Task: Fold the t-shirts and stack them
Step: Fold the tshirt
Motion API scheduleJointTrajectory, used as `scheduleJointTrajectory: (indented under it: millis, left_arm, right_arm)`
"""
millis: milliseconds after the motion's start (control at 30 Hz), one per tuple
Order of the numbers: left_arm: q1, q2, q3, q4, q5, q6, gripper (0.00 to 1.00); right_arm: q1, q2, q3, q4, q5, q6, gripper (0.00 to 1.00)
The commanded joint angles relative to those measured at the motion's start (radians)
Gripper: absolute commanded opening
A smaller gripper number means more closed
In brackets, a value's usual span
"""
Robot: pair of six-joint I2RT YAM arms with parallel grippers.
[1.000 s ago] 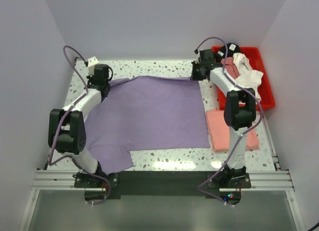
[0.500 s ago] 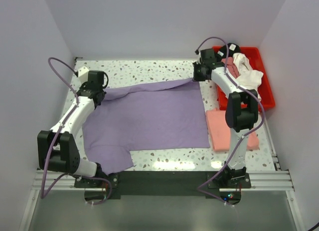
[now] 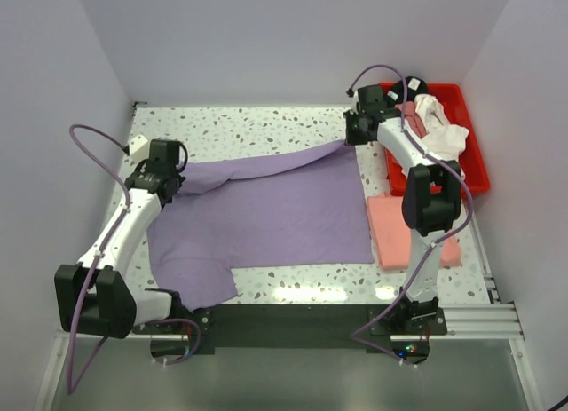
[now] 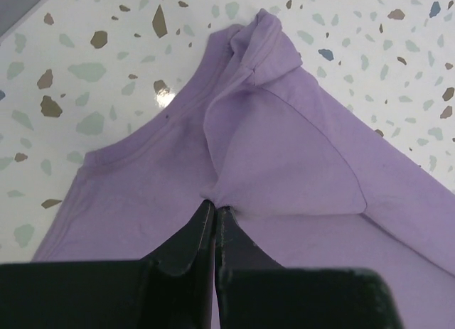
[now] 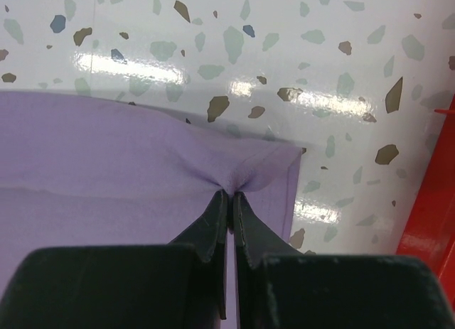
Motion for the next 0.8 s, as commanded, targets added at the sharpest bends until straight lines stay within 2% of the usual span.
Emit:
scheduleJointTrajectory:
  millis: [0, 67, 167, 233, 300, 333, 367, 400, 433, 467, 500, 567, 600, 667, 767]
  left_arm:
    - [-0.002, -0.057, -0.049, -0.034, 0.010, -0.060, 0.00]
    - [-0.004, -0.078, -0.087, -0.041, 0.007, -0.071, 0.05]
    - [-0.004, -0.108, -0.138, -0.049, 0.002, -0.096, 0.06]
    - [-0.004, -0.123, -0.163, -0.050, 0.001, -0.109, 0.07]
    - [-0.004, -0.125, -0.180, -0.063, -0.001, -0.128, 0.12]
    - [-0.004, -0.129, -0.180, -0.070, 0.005, -0.128, 0.14]
    - [-0.005, -0.132, -0.180, -0.072, 0.012, -0.125, 0.25]
    - [-0.004, -0.135, -0.175, -0.080, 0.022, -0.123, 0.34]
    - [-0.004, -0.152, -0.171, -0.086, 0.025, -0.122, 0.48]
    - [-0.004, -0.163, -0.160, -0.089, 0.028, -0.123, 0.70]
    - [-0.004, -0.175, -0.155, -0.092, 0.030, -0.125, 0.81]
    - [-0.005, -0.223, -0.149, -0.080, 0.028, -0.122, 1.00]
    - [-0.004, -0.249, -0.151, -0.045, 0.035, -0.119, 1.00]
    - [-0.002, -0.260, -0.169, 0.023, 0.054, -0.085, 1.00]
    - [0.001, -0.197, -0.152, 0.127, 0.085, -0.039, 1.00]
  right_arm:
    - [-0.001, -0.072, 0.039, -0.020, 0.004, -0.028, 0.00]
    - [-0.001, -0.070, 0.037, -0.027, 0.004, -0.031, 0.00]
    - [-0.001, -0.073, 0.030, -0.049, 0.022, -0.047, 0.01]
    - [-0.001, -0.084, 0.014, -0.058, 0.033, -0.050, 0.05]
    - [-0.001, -0.098, -0.019, -0.053, 0.041, -0.054, 0.07]
    - [-0.001, -0.104, -0.029, -0.055, 0.042, -0.056, 0.11]
    - [-0.001, -0.116, -0.036, -0.061, 0.042, -0.058, 0.16]
    - [-0.001, -0.124, -0.050, -0.061, 0.042, -0.059, 0.26]
    - [-0.001, -0.131, -0.056, -0.066, 0.042, -0.061, 0.56]
    - [-0.001, -0.150, -0.061, -0.067, 0.042, -0.061, 0.61]
    - [-0.001, -0.159, -0.068, -0.069, 0.027, -0.068, 0.67]
    - [-0.003, -0.189, -0.081, -0.066, -0.005, -0.076, 0.94]
    - [-0.001, -0.199, -0.084, -0.057, -0.046, -0.076, 0.99]
    - [0.000, -0.231, -0.110, -0.029, -0.085, -0.068, 0.99]
    - [0.002, -0.234, -0.115, 0.005, -0.163, -0.048, 0.99]
